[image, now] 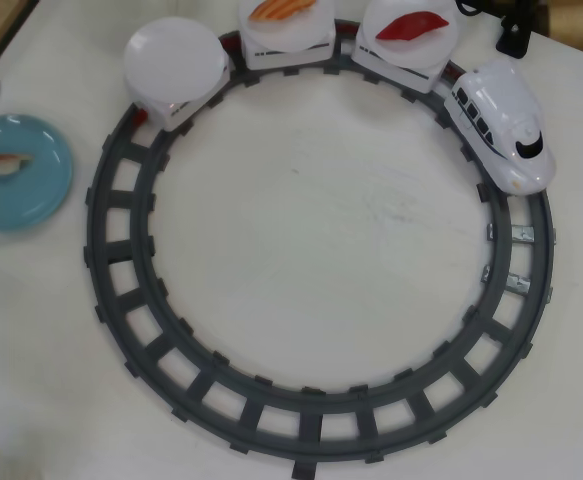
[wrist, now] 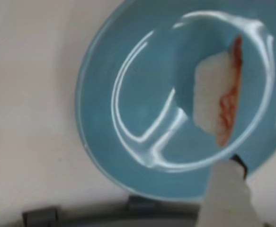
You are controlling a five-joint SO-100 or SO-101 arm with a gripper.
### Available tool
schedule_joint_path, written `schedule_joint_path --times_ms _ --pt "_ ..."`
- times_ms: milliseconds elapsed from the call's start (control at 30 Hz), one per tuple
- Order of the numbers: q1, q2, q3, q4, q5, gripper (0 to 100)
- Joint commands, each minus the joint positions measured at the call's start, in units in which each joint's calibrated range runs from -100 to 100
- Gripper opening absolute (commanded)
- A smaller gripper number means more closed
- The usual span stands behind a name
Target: Pick up the sushi from the Shinkansen and put it on the blue dish
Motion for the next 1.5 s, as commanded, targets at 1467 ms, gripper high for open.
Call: schedule_joint_path --times_ms 1467 --pt "-6.03 -100.35 109.92 -17.94 3.42 3"
